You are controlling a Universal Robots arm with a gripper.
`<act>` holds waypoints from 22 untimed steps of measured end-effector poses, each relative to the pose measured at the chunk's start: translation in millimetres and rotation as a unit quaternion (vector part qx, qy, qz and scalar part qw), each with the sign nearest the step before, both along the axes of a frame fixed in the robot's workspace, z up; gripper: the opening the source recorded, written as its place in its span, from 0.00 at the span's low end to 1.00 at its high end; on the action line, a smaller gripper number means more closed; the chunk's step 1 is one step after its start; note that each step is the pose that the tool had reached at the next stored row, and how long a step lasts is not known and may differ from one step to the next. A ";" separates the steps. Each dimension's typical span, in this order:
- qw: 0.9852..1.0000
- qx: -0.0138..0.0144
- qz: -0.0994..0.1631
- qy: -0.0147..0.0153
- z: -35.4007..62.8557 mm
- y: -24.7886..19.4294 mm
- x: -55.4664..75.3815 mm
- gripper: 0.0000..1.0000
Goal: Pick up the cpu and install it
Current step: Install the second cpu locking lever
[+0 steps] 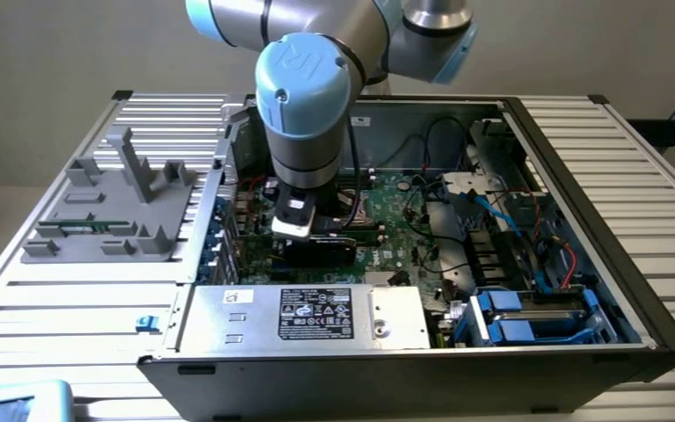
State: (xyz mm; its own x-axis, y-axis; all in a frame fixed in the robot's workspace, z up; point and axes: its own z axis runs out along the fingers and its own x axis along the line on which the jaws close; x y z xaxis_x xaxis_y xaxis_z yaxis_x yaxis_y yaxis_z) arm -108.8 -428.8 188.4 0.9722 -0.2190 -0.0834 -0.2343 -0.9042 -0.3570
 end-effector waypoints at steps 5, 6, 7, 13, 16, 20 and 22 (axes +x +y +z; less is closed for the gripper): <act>1.000 0.000 0.000 0.000 0.0 0.0 -0.8 0.12; 1.000 0.000 0.000 0.000 0.0 0.0 -1.0 0.12; 1.000 0.000 0.000 0.000 0.0 -0.1 -1.1 0.12; 1.000 0.000 0.000 0.000 -0.5 -0.2 -1.7 0.12; 1.000 0.000 0.000 0.000 -1.1 -0.1 -1.8 0.12; 1.000 0.000 0.000 0.000 -1.7 -0.1 -2.2 0.12; 1.000 0.000 0.000 0.000 -2.0 0.0 -3.1 0.12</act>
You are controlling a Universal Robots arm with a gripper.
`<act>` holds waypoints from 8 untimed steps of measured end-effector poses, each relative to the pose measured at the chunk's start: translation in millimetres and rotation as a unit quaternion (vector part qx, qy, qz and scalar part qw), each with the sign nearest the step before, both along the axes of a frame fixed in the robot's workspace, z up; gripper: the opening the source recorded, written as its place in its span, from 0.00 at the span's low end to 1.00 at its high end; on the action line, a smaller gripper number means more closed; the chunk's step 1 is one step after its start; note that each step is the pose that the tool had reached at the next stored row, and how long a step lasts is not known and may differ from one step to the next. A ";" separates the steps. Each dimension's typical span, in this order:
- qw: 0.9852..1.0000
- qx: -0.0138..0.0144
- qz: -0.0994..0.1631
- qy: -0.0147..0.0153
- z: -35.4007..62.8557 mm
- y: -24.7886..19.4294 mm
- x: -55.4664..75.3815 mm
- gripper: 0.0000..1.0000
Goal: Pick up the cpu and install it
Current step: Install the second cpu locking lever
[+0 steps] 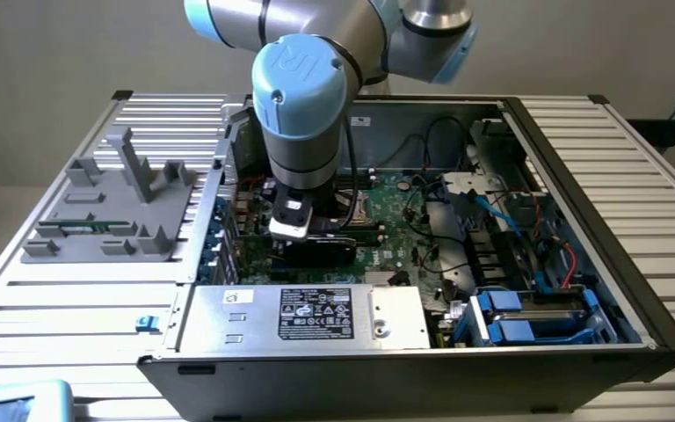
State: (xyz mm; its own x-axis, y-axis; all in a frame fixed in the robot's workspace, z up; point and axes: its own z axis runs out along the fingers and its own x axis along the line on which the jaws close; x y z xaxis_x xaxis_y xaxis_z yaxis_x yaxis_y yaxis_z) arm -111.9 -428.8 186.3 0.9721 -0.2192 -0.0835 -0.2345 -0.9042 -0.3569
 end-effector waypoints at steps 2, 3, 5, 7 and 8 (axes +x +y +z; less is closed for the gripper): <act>1.000 0.000 0.000 0.000 -0.3 0.0 -0.5 0.12; 1.000 0.000 0.000 0.000 -0.5 -0.1 -0.6 0.12; 1.000 0.000 0.000 0.000 -1.0 -0.1 -0.7 0.12; 1.000 0.000 0.000 0.000 -1.5 -0.1 -0.7 0.12; 1.000 0.000 0.000 0.000 -1.6 -0.1 -0.7 0.12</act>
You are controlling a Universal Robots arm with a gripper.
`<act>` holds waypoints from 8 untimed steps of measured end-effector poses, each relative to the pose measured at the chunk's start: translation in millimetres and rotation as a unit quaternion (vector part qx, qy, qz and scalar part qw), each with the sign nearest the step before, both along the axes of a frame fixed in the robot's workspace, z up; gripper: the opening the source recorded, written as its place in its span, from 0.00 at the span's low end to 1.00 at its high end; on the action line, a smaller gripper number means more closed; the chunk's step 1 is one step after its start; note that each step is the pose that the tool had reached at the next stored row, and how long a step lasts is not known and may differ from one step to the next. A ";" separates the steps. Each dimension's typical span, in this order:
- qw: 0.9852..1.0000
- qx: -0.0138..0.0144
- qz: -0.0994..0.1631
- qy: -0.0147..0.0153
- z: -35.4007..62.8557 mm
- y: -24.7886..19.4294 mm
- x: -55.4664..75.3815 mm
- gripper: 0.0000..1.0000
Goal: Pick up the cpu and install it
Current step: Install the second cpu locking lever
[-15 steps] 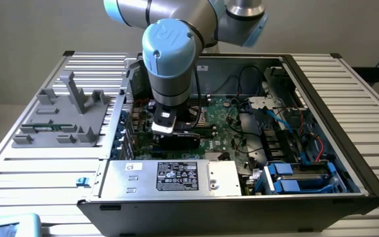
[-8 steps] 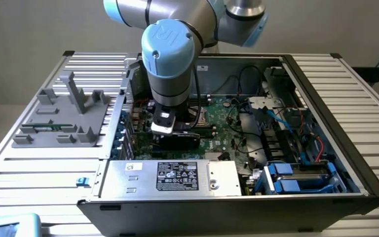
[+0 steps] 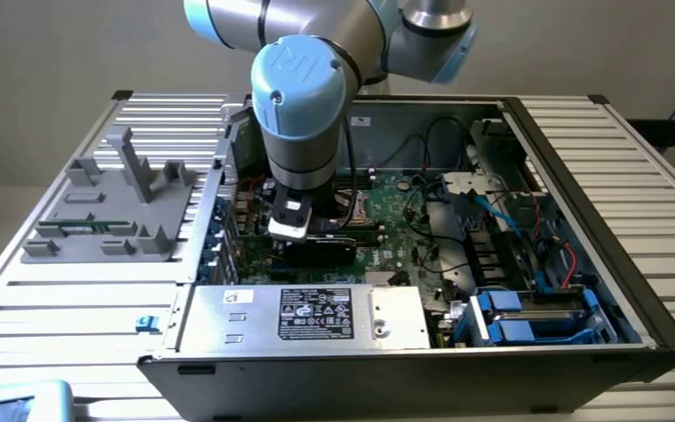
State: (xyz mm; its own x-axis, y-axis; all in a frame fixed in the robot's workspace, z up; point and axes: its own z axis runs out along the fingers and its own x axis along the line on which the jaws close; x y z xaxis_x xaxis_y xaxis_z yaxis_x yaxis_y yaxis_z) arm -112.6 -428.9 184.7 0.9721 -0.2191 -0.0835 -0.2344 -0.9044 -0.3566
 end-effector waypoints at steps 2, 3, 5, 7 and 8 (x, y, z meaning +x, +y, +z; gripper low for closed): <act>1.000 0.000 0.000 0.000 -0.1 0.0 0.0 0.12; 1.000 0.000 0.000 0.000 -0.1 0.0 0.0 0.12; 1.000 0.000 0.000 0.000 1.0 0.0 0.1 0.12; 1.000 0.001 0.000 0.000 1.8 0.1 0.1 0.12; 1.000 0.001 0.000 0.000 2.0 0.0 0.1 0.12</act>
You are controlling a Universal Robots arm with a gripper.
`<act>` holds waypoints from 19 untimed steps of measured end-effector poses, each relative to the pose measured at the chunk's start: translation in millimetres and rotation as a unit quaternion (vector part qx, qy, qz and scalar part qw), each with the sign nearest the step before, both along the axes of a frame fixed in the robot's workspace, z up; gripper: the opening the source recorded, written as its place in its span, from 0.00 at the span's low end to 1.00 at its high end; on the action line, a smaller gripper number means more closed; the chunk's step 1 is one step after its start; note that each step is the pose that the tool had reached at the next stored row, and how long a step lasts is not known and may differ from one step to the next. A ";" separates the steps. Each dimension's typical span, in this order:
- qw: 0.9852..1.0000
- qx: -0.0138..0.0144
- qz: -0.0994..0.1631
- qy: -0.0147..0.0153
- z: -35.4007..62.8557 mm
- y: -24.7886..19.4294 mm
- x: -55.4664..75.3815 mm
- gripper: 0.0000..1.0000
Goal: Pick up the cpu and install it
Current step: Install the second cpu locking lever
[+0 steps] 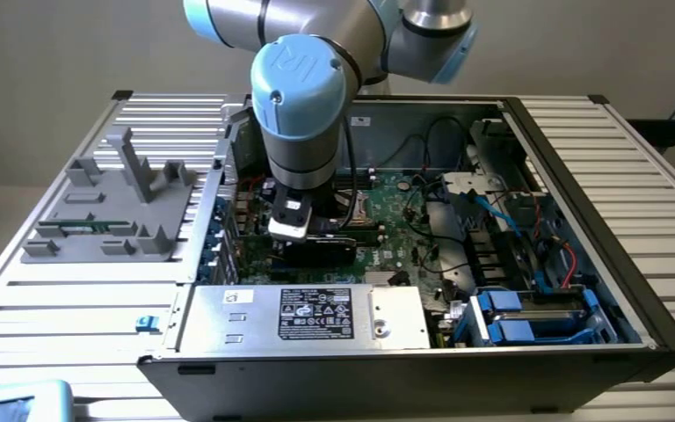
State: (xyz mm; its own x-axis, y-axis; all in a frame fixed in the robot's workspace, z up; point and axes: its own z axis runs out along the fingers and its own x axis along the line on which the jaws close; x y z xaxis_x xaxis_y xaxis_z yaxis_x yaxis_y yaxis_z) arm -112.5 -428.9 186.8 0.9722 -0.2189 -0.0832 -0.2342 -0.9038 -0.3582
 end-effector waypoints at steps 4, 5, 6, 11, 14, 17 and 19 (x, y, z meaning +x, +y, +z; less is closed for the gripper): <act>1.000 0.000 0.000 0.000 0.4 -1.0 -0.1 0.12; 1.000 0.000 0.000 0.000 0.4 -1.4 -0.1 0.12; 1.000 0.000 0.000 0.000 0.5 -1.9 0.0 0.12; 1.000 0.000 0.000 0.000 0.8 -2.5 -0.1 0.12; 1.000 0.000 0.000 0.000 2.9 -3.4 -0.1 0.12; 1.000 0.000 0.000 0.000 8.8 -4.2 -0.1 0.12; 1.000 0.000 0.000 0.000 16.2 -4.5 -0.1 0.12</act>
State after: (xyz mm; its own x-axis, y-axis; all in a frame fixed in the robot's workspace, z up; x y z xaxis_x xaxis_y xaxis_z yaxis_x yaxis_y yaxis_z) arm -112.6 -433.4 203.0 0.9721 -0.2190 -0.0835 -0.2344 -0.9040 -0.3575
